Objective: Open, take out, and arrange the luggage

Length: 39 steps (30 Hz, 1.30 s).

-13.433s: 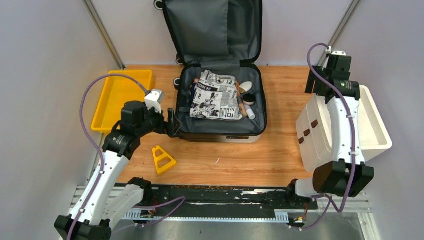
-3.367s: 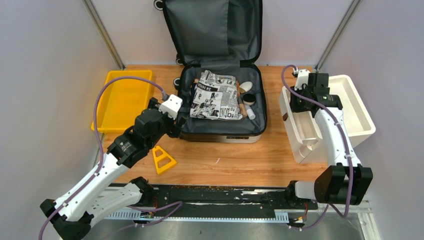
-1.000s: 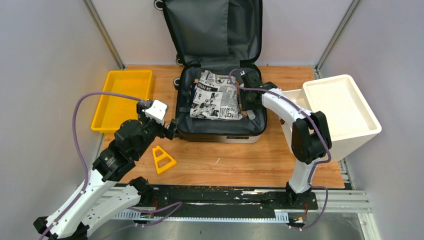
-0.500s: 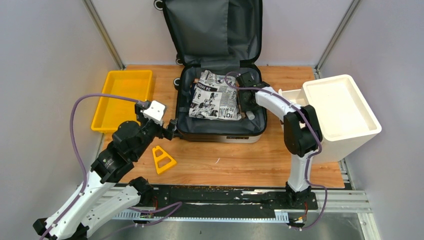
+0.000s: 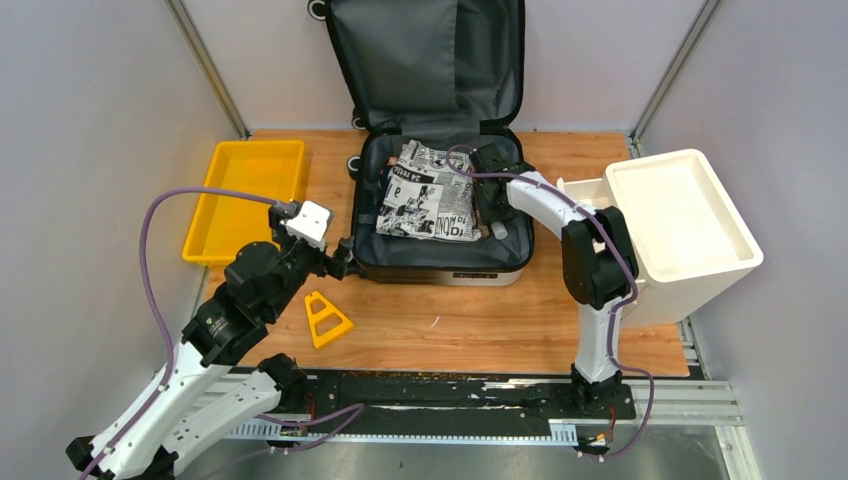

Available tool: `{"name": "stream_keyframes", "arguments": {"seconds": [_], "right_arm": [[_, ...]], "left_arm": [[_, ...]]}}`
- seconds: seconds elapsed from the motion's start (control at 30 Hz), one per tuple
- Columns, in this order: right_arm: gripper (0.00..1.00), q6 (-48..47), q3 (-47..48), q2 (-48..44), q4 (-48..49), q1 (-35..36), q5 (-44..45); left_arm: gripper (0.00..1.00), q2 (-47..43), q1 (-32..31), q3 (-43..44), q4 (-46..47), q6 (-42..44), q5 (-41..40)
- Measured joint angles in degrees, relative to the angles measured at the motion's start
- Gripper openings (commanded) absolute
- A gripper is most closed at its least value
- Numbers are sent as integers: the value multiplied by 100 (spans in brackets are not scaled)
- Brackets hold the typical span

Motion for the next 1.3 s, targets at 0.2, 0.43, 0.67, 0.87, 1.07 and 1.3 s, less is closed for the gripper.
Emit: {"name": "stream_keyframes", "arguments": {"seconds": [0.2, 0.43, 0.67, 0.87, 1.07, 1.3], "right_arm": [[15, -15, 42, 9, -52, -2, -13], [15, 9, -81, -317, -195, -2, -199], [15, 4, -354, -1209, -363, -2, -378], [15, 15, -420, -1770, -398, -2, -669], [15, 63, -568, -2194, -455, -2, -1029], [14, 101, -581, -2562, -483, -2, -1167]], "left_arm": [[100, 0, 0, 0, 0, 0, -37], [100, 0, 0, -2, 2, 0, -83], [100, -9, 0, -2, 2, 0, -96], [100, -24, 0, -2, 4, 0, -109], [100, -26, 0, -2, 7, 0, -144], [100, -33, 0, -2, 15, 20, -181]]}}
